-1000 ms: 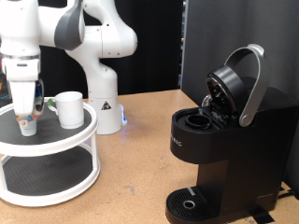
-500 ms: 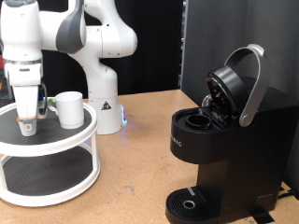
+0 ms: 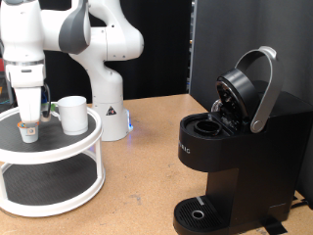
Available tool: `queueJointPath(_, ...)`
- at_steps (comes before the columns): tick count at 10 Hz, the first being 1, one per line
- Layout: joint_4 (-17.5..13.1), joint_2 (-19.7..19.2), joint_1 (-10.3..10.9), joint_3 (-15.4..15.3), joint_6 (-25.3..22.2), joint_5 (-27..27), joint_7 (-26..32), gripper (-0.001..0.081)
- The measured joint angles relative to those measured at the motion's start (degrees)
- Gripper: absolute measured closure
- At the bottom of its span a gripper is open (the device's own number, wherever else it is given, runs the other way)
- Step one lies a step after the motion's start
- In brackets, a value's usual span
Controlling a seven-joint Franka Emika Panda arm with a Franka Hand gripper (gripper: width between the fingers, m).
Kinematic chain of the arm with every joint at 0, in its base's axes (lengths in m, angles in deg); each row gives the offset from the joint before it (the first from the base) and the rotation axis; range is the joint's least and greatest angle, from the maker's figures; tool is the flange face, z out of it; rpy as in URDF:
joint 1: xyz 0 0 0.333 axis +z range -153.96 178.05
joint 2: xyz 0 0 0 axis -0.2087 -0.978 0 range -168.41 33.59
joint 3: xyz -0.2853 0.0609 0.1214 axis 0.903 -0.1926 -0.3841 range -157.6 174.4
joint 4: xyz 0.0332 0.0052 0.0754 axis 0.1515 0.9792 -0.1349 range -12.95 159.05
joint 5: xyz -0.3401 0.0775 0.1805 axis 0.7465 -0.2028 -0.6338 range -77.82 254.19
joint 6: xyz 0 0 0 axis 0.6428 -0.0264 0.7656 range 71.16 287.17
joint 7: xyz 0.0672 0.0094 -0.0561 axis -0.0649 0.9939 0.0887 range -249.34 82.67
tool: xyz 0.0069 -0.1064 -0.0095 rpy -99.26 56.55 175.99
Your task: Make a cup of coffee with the keurig machine
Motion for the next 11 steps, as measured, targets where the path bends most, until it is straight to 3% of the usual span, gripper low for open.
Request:
queueJointPath(1, 0.04, 0.13, 0.0, -0.01, -0.12, 0.0, 0.0, 0.0108)
queueJointPath(2, 0.04, 0.16, 0.0, -0.02, -0.23, 0.0, 0.0, 0.0108)
queueJointPath(4, 0.02, 0.28, 0.0, -0.11, -0.4, 0.0, -0.05, 0.0346)
queueJointPath(8, -0.66, 0.97, 0.07, -0.41, -3.56, -0.99, -0.03, 0.0346)
queueJointPath(11, -4.34, 4.97, 0.9, -1.48, -13.51, -4.67, 1.78, 0.0346)
